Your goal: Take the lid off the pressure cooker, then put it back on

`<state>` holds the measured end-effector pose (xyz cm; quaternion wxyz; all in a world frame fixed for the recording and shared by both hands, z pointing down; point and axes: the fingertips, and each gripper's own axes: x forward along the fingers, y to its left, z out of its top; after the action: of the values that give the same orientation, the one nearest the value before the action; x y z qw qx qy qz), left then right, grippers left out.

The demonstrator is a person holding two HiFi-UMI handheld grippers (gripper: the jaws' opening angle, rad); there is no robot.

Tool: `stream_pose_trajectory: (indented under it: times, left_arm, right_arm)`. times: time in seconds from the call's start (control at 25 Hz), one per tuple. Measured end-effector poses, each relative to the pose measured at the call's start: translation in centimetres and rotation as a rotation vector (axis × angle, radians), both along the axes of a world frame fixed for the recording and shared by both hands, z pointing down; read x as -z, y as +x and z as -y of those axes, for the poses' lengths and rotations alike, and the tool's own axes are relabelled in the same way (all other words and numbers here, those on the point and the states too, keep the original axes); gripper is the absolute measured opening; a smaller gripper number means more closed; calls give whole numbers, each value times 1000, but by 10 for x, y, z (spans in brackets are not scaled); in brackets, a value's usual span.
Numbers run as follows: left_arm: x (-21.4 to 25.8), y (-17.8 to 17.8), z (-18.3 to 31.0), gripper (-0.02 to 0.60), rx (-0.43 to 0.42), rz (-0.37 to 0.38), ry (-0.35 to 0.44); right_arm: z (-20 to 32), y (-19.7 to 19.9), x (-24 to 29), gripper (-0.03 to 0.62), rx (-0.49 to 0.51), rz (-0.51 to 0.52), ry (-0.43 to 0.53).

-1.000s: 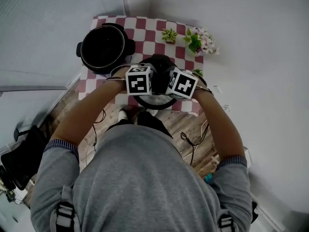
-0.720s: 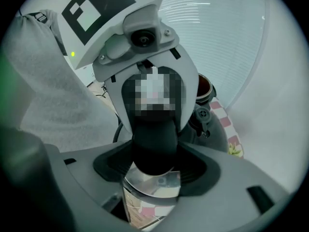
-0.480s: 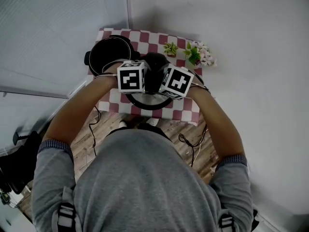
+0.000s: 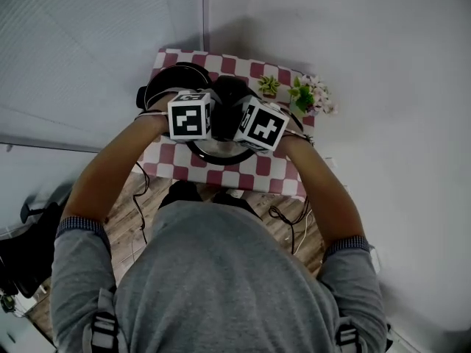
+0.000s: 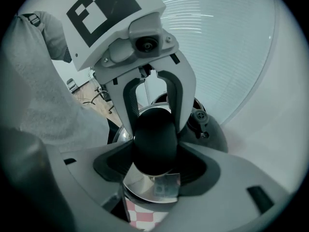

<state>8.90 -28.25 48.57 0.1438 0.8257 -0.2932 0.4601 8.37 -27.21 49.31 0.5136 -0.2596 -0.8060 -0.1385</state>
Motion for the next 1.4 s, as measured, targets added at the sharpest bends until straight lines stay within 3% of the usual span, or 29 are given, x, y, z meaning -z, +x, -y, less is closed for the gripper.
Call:
stream_pose_trajectory:
  times: [0.16,0.64,0.92,1.4]
  left_arm:
    - [-2,-35,-9,301,-46,-2,-9]
    - [-15,-110,-36,301,-331,20,-30]
    - [-35,-141,-40,301,-407,26,-49]
    - [-54,-158,-37,301,-472,-20,-71]
  right_arm:
    - [-8,-37,-3,291,-46,5,-6]
    - [-31,-117,-15,292,-334,34,-28]
    - [-40,-146,-31,293,-415,11,-56]
    - [-37,-161,-56,293,-480,-22,-94]
